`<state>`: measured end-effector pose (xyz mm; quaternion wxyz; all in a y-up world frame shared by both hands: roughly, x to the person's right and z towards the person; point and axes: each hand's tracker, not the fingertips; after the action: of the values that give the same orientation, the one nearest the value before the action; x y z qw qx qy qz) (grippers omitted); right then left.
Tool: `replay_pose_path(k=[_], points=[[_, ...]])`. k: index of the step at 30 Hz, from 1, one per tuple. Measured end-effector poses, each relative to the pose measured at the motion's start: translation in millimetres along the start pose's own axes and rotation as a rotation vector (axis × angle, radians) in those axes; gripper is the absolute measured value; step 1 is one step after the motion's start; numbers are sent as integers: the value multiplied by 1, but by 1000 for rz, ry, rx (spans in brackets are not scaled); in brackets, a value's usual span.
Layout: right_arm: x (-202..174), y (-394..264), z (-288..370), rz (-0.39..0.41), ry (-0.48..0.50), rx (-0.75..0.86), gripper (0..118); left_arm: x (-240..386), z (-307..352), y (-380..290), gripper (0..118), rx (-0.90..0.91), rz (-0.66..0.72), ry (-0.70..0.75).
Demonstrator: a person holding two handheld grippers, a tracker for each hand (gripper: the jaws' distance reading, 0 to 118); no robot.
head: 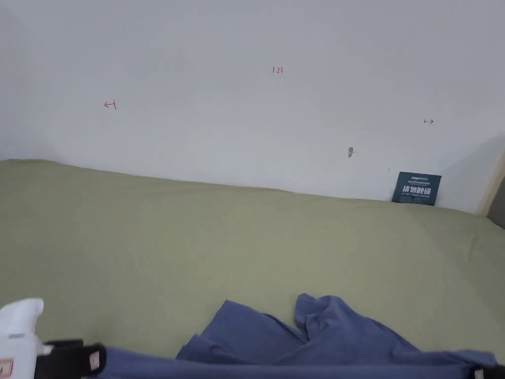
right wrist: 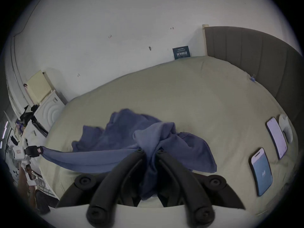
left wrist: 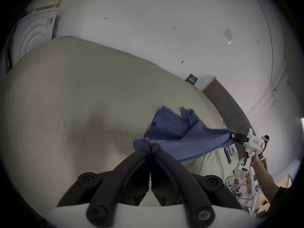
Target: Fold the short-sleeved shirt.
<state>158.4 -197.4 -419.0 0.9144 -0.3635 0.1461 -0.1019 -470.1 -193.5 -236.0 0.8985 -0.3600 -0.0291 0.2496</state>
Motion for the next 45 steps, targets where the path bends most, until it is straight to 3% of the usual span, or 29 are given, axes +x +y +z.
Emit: replay_pose_path(k=[9, 17, 19, 20, 21, 22, 25, 29, 32, 34, 35, 36, 37, 39, 42, 45], points=[[16, -53, 0, -12, -53, -111, 8, -16, 17, -91, 0, -120, 160, 31], [17, -73, 9, -25, -61, -142, 8, -23, 13, -123, 0, -148, 179, 38], [16, -76, 13, -36, -29, -116, 18, -21, 14, -125, 27, -124, 186, -9], [16, -74, 19, -26, -11, -76, 40, -21, 17, -125, 49, -92, 200, -42], [15, -73, 24, -21, 1, -59, 73, -21, 20, -126, 73, -71, 223, -83], [13, -72, 33, -26, 20, -44, 75, -21, 26, -126, 78, -27, 257, -134], [0, -64, 61, 15, 14, 32, 75, -8, 49, -121, 79, 108, 263, -125], [-41, -62, 92, 106, -45, 164, 75, 39, 59, -99, 80, 211, 108, -69], [-87, -68, 104, 129, -90, 221, 73, 93, 51, -90, 80, 245, -32, 16], [-116, -77, 107, 157, -137, 245, 68, 132, 43, -91, 73, 238, -155, 75], [-130, -83, 108, 176, -161, 253, 46, 141, 34, -97, 59, 253, -202, 127], [-138, -90, 104, 200, -176, 269, 2, 157, 27, -101, 25, 252, -255, 175], [-149, -99, 103, 226, -208, 284, 2, 174, 22, -108, 0, 257, -289, 219], [-167, -121, 100, 259, -253, 295, 1, 204, 12, -132, 0, 299, -352, 271], [-186, -153, 103, 254, -216, 256, 1, 225, 3, -161, 0, 333, -332, 280], [-193, -181, 101, 314, -221, 223, 1, 234, -7, -186, 0, 335, -332, 330]])
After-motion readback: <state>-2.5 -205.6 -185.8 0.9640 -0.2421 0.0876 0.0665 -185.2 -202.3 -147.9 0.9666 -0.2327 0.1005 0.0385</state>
